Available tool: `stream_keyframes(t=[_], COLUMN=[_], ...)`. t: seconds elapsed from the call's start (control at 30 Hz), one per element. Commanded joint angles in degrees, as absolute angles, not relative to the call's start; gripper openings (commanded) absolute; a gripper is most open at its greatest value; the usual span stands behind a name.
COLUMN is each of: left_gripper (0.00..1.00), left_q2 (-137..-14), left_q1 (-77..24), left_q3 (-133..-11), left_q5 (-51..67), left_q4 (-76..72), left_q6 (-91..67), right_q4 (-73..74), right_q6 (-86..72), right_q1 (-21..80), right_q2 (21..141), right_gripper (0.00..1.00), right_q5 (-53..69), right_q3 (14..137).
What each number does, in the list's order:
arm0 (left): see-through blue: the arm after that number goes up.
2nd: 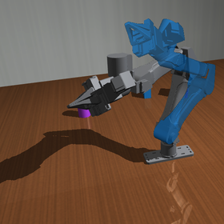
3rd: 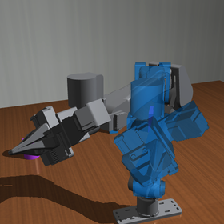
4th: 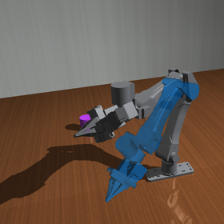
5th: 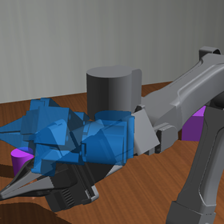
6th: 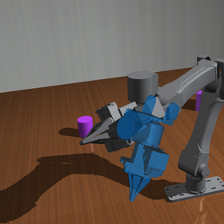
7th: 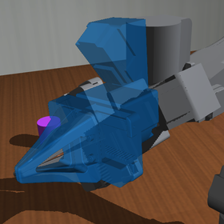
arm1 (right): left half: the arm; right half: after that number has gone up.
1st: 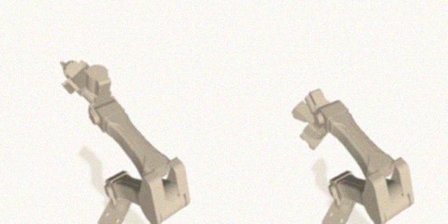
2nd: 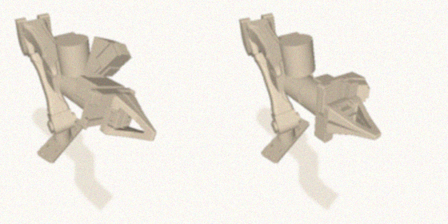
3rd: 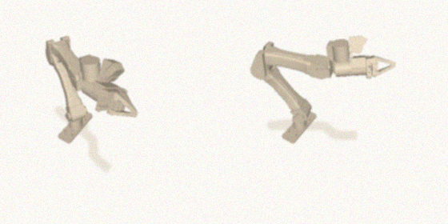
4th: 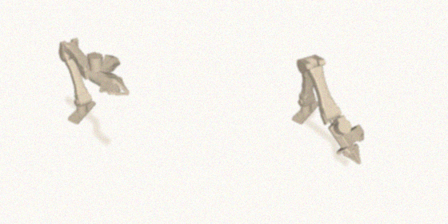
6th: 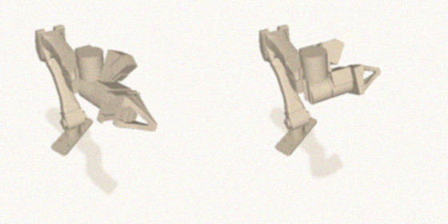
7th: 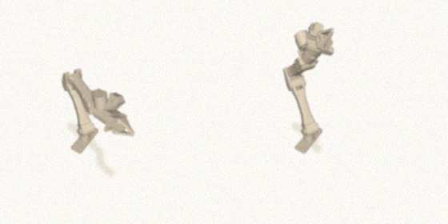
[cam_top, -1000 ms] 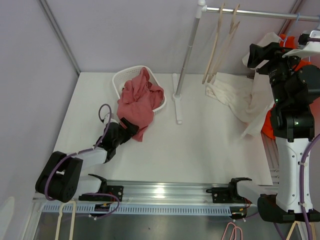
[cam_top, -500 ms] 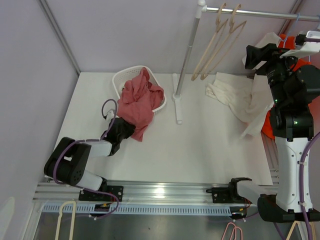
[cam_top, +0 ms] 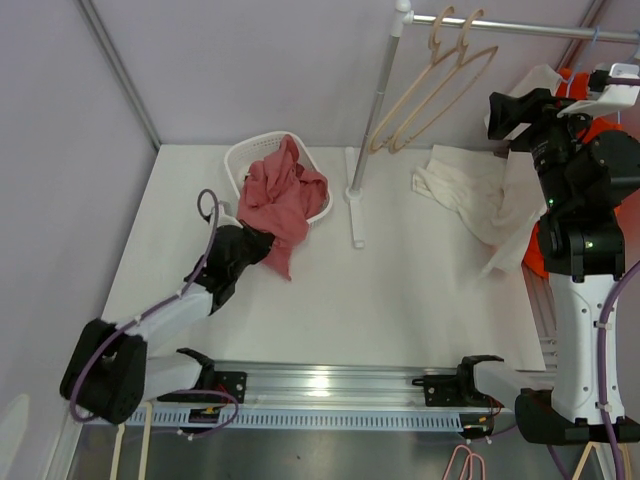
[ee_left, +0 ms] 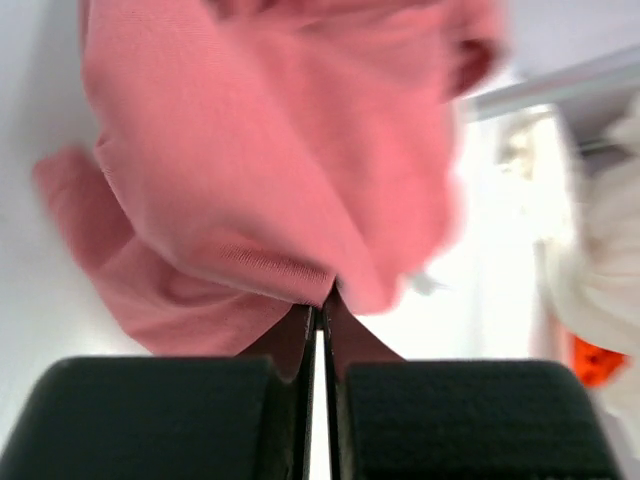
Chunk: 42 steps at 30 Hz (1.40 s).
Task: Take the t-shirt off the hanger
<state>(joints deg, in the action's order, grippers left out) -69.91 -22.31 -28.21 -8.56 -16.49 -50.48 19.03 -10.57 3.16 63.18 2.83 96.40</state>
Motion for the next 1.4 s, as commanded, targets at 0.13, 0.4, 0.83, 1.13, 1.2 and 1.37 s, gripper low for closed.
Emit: stream_keyframes(t=[0.13, 0.4, 0.83, 1.13, 1.2, 1.37], left_gripper=[0.01, 0.01, 0.01, 0.09, 0.09, 0.08], left_q2=[-56.08, -70.82, -112.96, -126.36, -128.05, -124.74], left_q1=[-24.52, -22.59, -14.43, -11.34, -11.25, -11.16], left_q3=[-35.22, -51.66, -97.77, -106.16, -109.6, -104.95], left_q5=[-10.46, -6.6, 4.17, 8.09, 9.31, 10.46], left_q4=[-10.46, -13.88, 19.92, 29.77, 33.99, 31.13], left_q6=[-46.16, -40.7, -44.38, -44.64, -44.21, -44.3], right_q4=[17.31, 23.62, 35.41, 41.91, 42.36, 40.17], right_q6=[-11.87, -11.77, -11.69, -15.2, -15.73, -15.82], right_q1=[2.9, 2.38, -1.93, -11.85, -13.0, -17.57], right_q2=[63.1, 66.08, 73.91, 79.01, 79.28, 79.63], right_gripper=[0.72, 0.66, 0.68, 0.68, 0.68, 0.67], right_q5=[4.39, -0.52, -6.68, -3.6, -4.39, -3.0], right_q3=[96.24, 103.51, 116.27, 119.09, 118.22, 115.14])
